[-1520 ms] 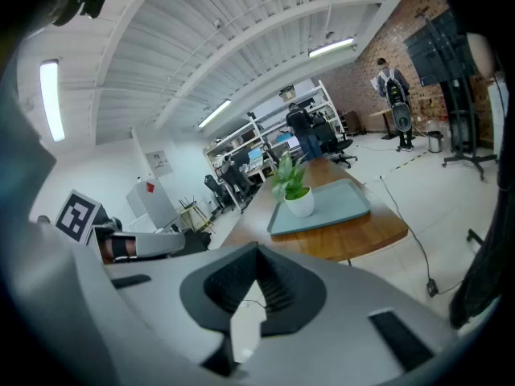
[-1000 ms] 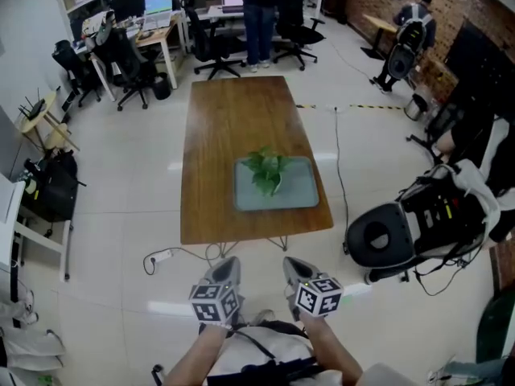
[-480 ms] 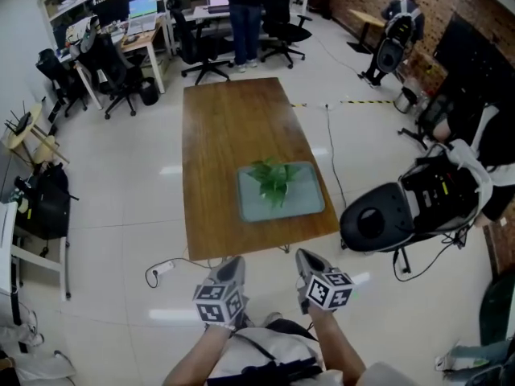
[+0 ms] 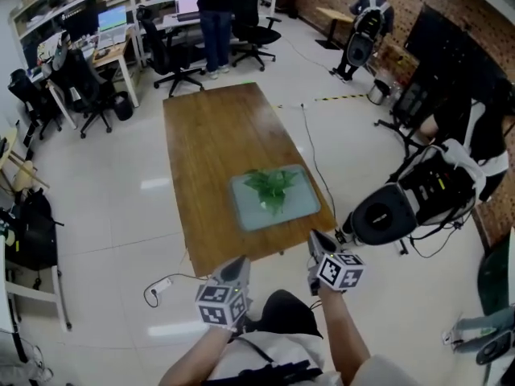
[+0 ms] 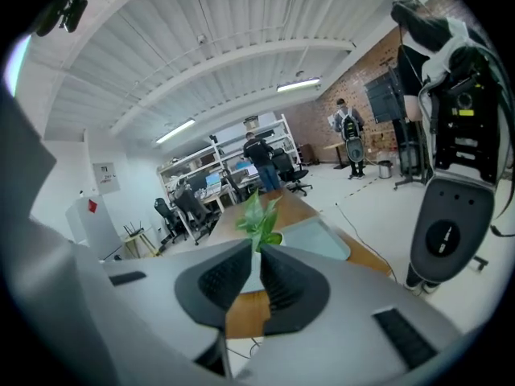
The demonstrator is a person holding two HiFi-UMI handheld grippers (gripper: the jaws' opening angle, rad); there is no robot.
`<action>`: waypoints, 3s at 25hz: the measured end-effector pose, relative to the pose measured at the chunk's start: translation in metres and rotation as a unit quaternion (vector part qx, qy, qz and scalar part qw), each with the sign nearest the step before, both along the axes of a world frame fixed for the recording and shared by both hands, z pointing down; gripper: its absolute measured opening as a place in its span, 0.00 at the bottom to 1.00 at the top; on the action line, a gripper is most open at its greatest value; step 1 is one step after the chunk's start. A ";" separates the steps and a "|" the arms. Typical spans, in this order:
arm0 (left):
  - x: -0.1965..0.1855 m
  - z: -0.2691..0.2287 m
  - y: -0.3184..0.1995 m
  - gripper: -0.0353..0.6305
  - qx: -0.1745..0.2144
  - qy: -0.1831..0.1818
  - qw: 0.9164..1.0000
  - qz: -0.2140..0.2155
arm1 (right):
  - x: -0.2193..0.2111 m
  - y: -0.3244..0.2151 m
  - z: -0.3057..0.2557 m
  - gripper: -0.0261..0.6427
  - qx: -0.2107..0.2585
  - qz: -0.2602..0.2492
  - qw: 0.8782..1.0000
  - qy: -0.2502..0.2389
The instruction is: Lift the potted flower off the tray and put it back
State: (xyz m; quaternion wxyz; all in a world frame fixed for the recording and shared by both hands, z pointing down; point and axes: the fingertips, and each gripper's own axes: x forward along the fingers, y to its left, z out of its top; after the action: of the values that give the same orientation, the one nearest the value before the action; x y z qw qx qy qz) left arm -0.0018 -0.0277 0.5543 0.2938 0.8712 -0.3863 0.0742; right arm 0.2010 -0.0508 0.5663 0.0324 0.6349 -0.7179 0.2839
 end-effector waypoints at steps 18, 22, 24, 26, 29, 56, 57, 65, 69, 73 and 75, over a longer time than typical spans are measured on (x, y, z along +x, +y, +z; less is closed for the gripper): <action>0.032 0.005 -0.074 0.05 -0.017 0.005 1.000 -0.010 | 0.039 -0.145 0.067 0.24 -0.074 -0.016 0.997 -0.027; 0.041 0.017 -0.089 0.05 -0.030 -0.003 0.999 -0.018 | 0.041 -0.170 0.099 0.24 -0.101 -0.020 0.993 -0.054; 0.042 0.020 -0.096 0.05 -0.031 -0.008 0.999 -0.023 | 0.036 -0.180 0.112 0.24 -0.110 -0.028 0.991 -0.069; 0.033 0.022 -0.095 0.05 -0.032 -0.010 0.999 -0.026 | 0.021 -0.179 0.123 0.24 -0.120 -0.036 0.988 -0.087; 0.026 0.021 -0.101 0.05 -0.034 -0.009 0.999 -0.038 | 0.011 -0.187 0.137 0.24 -0.134 -0.040 0.985 -0.099; -0.043 0.036 -0.109 0.05 -0.052 -0.002 0.987 -0.155 | -0.073 -0.241 0.103 0.14 -0.100 -0.134 0.980 -0.110; -0.049 0.035 -0.108 0.05 -0.051 -0.003 0.985 -0.162 | -0.089 -0.242 0.102 0.14 -0.102 -0.149 0.977 -0.112; -0.097 0.017 -0.104 0.05 -0.052 -0.001 0.972 -0.227 | -0.186 -0.243 0.108 0.13 -0.134 -0.233 0.958 -0.104; -0.121 0.021 -0.095 0.05 -0.051 0.000 0.966 -0.255 | -0.213 -0.237 0.128 0.13 -0.147 -0.245 0.954 -0.093; -0.138 0.025 -0.087 0.05 -0.054 0.001 0.959 -0.279 | -0.223 -0.234 0.143 0.13 -0.158 -0.246 0.953 -0.082; -0.141 0.027 -0.084 0.05 -0.057 0.000 0.958 -0.283 | -0.225 -0.232 0.147 0.13 -0.159 -0.246 0.953 -0.078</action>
State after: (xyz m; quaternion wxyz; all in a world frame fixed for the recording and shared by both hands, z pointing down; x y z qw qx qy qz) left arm -0.1424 -0.1114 0.5814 0.3514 0.7083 -0.6121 0.0100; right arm -0.0242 -0.2831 0.7131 0.1452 0.4011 -0.7977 0.4263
